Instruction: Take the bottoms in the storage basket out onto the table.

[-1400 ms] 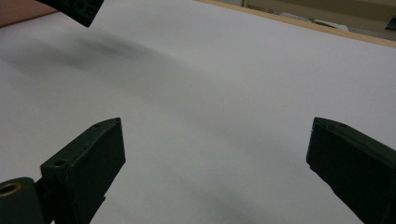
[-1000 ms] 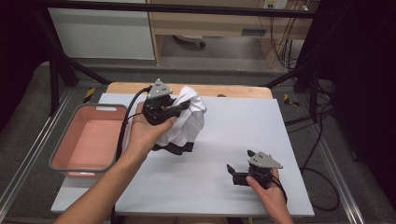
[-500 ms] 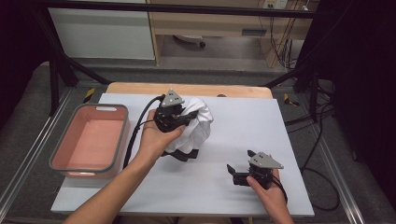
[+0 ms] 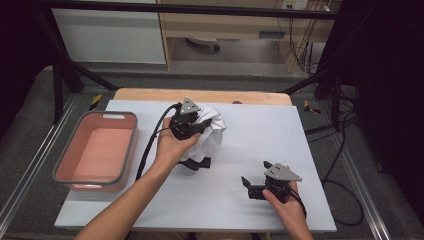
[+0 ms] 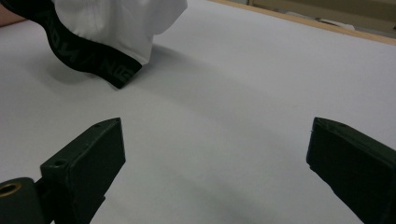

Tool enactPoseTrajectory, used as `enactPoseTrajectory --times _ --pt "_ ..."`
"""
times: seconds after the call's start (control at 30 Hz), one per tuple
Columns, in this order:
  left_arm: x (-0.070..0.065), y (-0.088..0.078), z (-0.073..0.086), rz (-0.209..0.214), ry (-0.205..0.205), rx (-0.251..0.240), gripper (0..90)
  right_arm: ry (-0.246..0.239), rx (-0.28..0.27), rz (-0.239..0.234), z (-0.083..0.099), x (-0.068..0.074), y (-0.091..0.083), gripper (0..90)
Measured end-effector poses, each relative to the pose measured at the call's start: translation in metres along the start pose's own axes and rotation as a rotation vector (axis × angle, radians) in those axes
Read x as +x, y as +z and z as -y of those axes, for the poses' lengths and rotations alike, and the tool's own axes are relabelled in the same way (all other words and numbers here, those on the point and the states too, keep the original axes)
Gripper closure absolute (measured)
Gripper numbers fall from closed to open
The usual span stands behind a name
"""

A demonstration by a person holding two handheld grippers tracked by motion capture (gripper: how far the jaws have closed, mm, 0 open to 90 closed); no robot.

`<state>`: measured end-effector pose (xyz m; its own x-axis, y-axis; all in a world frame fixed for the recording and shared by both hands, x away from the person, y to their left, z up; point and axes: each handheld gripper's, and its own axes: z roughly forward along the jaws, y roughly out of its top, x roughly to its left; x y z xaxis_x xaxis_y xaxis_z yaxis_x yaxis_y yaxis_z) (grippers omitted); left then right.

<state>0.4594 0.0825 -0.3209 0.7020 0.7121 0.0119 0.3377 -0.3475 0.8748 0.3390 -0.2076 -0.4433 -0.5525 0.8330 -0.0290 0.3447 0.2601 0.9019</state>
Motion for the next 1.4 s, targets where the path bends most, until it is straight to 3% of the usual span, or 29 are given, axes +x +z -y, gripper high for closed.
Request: enactPoseTrajectory --times 0.23,0.53,0.97,1.4 --pt "0.002 0.012 0.004 -0.008 -0.036 -0.001 74.1 0.006 0.004 0.008 0.001 0.000 0.000 4.6" --pt "0.002 0.024 0.008 -0.003 -0.025 0.032 74.1 0.002 0.011 0.007 0.001 0.001 0.002 4.7" --pt "0.002 0.035 0.010 0.006 -0.028 0.042 74.0 -0.006 0.016 -0.001 0.000 0.004 0.004 4.7" --pt "0.003 0.036 0.012 0.028 -0.053 0.059 73.8 -0.007 0.014 0.000 -0.001 0.005 0.006 4.7"
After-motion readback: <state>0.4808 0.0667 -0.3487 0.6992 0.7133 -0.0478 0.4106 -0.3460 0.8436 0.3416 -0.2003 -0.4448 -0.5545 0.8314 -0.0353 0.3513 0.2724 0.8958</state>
